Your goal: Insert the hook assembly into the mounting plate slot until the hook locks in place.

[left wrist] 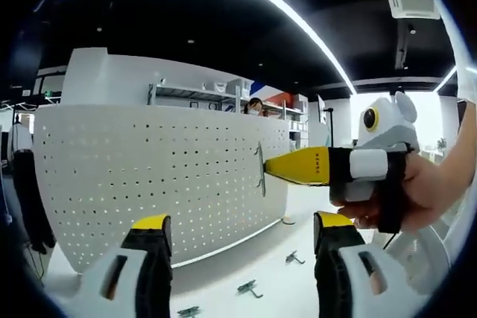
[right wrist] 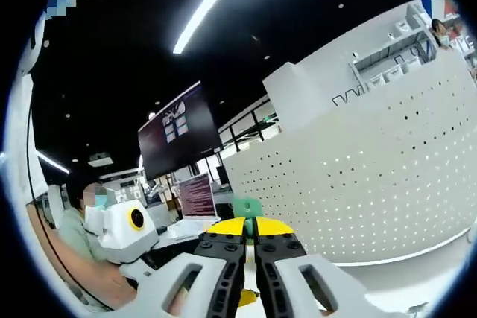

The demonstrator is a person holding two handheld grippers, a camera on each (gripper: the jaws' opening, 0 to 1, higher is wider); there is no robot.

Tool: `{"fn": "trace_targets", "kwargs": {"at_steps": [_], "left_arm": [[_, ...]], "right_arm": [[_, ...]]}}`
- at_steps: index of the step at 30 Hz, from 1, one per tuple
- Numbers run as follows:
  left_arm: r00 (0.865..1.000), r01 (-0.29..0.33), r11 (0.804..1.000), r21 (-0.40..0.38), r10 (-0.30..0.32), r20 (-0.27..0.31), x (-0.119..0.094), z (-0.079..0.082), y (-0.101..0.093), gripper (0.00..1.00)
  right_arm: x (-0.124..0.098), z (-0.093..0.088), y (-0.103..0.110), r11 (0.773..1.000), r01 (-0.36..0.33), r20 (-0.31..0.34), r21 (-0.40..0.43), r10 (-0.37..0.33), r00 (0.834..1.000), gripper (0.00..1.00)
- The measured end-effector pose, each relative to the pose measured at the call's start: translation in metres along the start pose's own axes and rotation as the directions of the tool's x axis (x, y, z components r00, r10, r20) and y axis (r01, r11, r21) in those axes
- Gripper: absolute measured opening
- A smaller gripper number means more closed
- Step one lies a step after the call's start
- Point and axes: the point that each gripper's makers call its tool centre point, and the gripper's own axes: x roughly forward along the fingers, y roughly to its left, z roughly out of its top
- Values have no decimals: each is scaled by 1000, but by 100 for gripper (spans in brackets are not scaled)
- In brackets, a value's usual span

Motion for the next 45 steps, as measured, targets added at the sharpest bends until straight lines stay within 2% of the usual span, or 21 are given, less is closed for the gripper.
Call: {"fn": "trace_targets", "kwargs": {"at_steps": [3, 6, 13, 20, 27, 37, 45], "left_arm": [[1000, -11, 1000, -8, 11, -2, -2, -2, 3, 80], [1000, -22, 1000, -13, 22, -3, -4, -4, 6, 79], [999, -40, 999, -22, 40, -2, -7, -6, 11, 79], [998, -69, 997, -32, 69, -10, -16, -12, 20, 78], [996, -94, 994, -49, 94, -10, -31, -21, 30, 77], [994, -109, 992, -60, 108, -9, -50, -34, 33, 78], [994, -109, 991, -79, 109, -1, -55, -36, 32, 79]], "right_arm": [[-3, 1, -5, 993, 44, -20, -111, -47, 999, 0], [-5, -1, -11, 973, 85, -46, -213, -97, 994, 0], [-6, 3, -16, 968, 116, -37, -224, -127, 991, 1], [-10, 6, -40, 966, 188, -25, -178, -196, 980, 1], [-6, 13, -57, 961, 233, -6, -146, -236, 972, 1], [11, 29, -73, 950, 281, 31, -133, -280, 960, 1], [27, 43, -82, 942, 307, 68, -138, -300, 951, 1]]}}
